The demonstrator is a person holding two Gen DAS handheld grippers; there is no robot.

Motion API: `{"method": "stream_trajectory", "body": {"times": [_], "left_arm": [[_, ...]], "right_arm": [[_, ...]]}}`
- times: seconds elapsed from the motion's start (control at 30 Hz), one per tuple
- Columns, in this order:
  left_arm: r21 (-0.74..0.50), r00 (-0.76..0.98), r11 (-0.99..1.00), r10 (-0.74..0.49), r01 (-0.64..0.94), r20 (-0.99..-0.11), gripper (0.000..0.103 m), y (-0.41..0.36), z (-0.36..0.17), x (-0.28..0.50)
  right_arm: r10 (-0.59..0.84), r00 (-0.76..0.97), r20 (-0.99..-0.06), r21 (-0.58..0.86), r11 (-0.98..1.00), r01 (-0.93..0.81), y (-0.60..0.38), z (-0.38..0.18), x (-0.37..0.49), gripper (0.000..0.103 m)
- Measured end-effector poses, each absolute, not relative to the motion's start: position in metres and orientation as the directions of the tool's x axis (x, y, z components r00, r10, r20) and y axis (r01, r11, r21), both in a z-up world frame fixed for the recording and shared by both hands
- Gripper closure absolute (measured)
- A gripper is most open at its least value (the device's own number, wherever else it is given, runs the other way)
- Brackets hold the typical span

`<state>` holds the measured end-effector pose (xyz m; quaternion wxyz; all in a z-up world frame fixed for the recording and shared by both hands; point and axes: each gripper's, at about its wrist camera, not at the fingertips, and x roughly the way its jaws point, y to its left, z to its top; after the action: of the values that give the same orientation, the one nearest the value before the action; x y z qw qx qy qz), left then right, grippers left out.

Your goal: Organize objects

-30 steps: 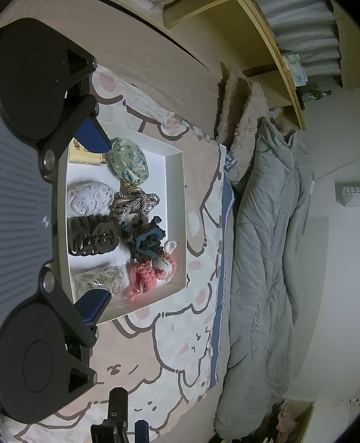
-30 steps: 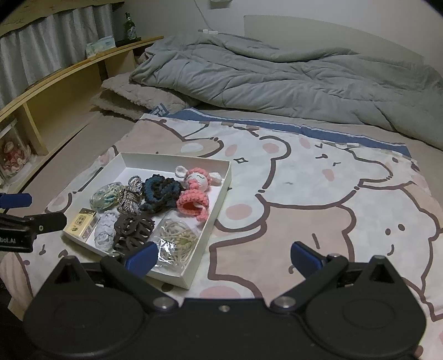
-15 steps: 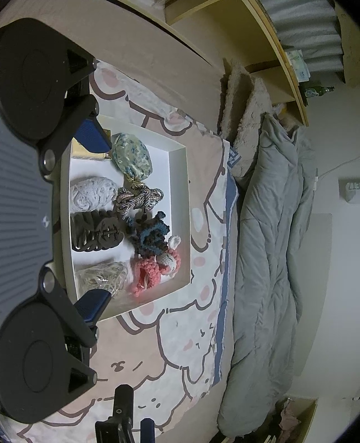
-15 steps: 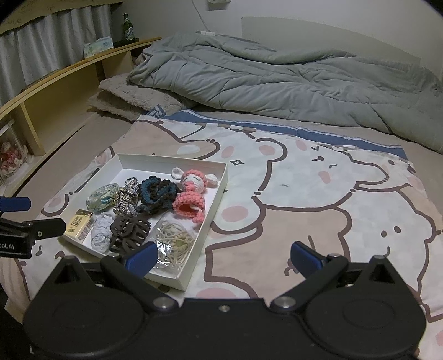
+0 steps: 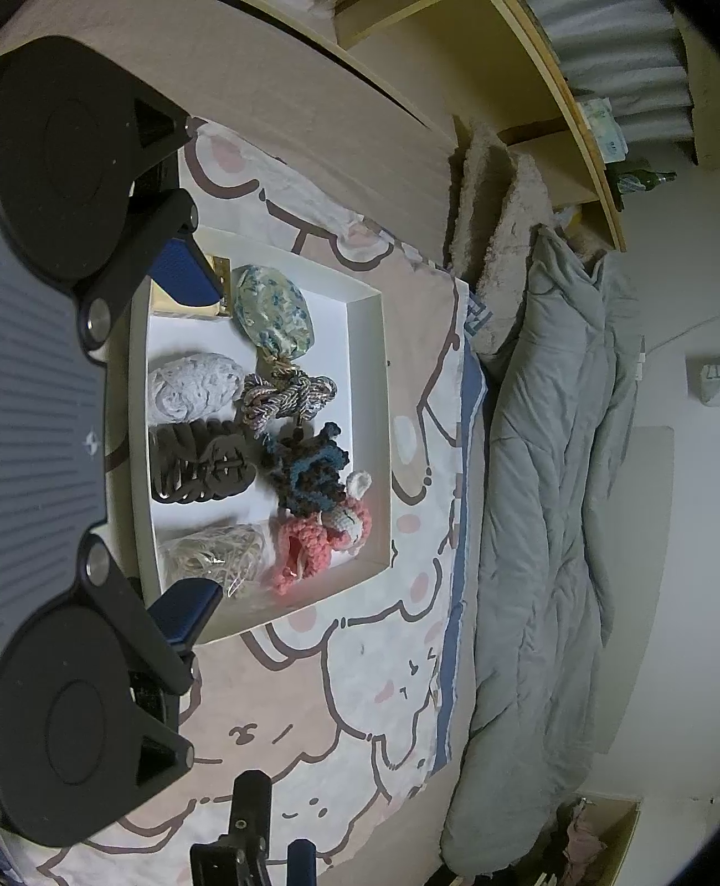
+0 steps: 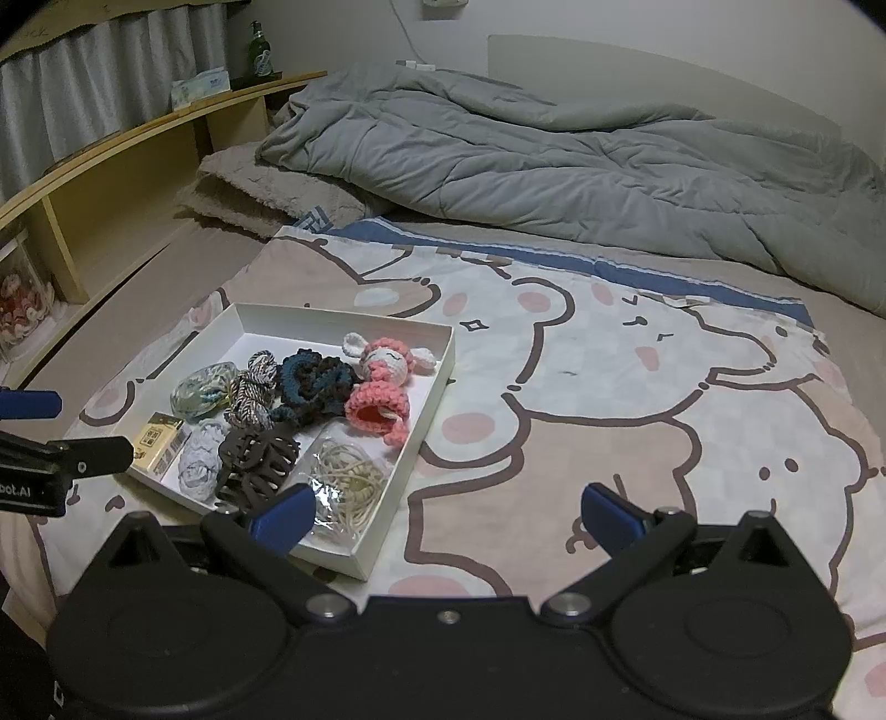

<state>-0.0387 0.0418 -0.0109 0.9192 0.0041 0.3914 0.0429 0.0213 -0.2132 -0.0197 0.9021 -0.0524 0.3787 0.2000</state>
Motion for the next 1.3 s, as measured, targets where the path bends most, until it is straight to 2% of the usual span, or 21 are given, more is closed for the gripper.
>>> {"method": "stream_trajectory", "body": {"times": [1.3], "left_arm": [[0.034,0.681,0.997,0.074,-0.072,-0.728,0.0,0.0401,-0.014,-0.0385]], "right_arm": [[0.321,0.631,-0.706,0.057,0.914,-0.401,-0.2119,-0.0203,0.0206,0.0]]}}
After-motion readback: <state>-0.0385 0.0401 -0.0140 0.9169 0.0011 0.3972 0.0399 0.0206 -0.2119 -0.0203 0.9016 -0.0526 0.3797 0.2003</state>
